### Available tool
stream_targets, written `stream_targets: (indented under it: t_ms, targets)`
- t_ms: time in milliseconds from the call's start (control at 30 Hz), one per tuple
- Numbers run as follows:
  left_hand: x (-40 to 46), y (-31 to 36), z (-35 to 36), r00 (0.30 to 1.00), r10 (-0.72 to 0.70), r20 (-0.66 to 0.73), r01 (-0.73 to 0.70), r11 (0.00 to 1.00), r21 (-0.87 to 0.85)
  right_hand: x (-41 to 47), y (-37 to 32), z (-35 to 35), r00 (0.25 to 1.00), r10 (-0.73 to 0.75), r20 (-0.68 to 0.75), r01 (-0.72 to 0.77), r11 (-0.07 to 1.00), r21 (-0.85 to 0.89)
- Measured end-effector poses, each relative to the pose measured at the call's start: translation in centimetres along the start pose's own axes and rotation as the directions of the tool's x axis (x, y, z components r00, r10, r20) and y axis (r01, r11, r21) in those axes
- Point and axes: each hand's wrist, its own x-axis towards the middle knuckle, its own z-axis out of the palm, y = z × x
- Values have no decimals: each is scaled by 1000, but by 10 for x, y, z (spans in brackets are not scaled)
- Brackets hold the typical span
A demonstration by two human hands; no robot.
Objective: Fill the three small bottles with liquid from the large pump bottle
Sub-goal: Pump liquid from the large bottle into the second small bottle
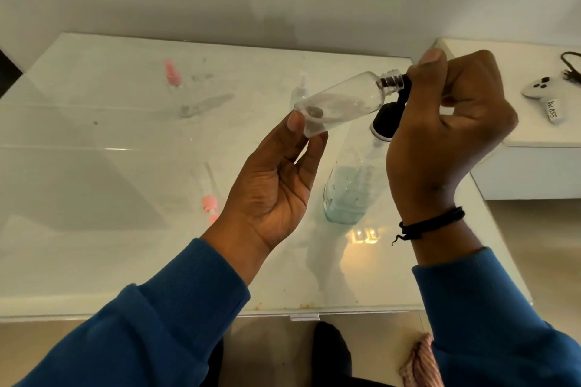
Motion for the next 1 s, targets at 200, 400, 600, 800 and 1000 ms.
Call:
stream_targets:
  t_ms: [200,400,600,800,1000]
  targets:
    - [0,1,-1,1000,1,-8,-1,1000,-3,-3,0,0,1000,16,-7,-16,1000,5]
    - [0,0,-1,1000,-5,-3,5,1000,-7,-3,-1,1,1000,18,-4,-18,1000,12]
    - [-1,-1,1,1000,-2,-4,2,1000,-7,3,0,0,1000,16,-11,-16,1000,-7]
    - [-2,0,-1,1000,-8,-11,8,1000,-25,-4,-1,0,998,60,12,-60,998,10]
    - [-2,-1,0,1000,-3,-18,3,1000,2,4,-1,1,994,105,14,-106,993,42]
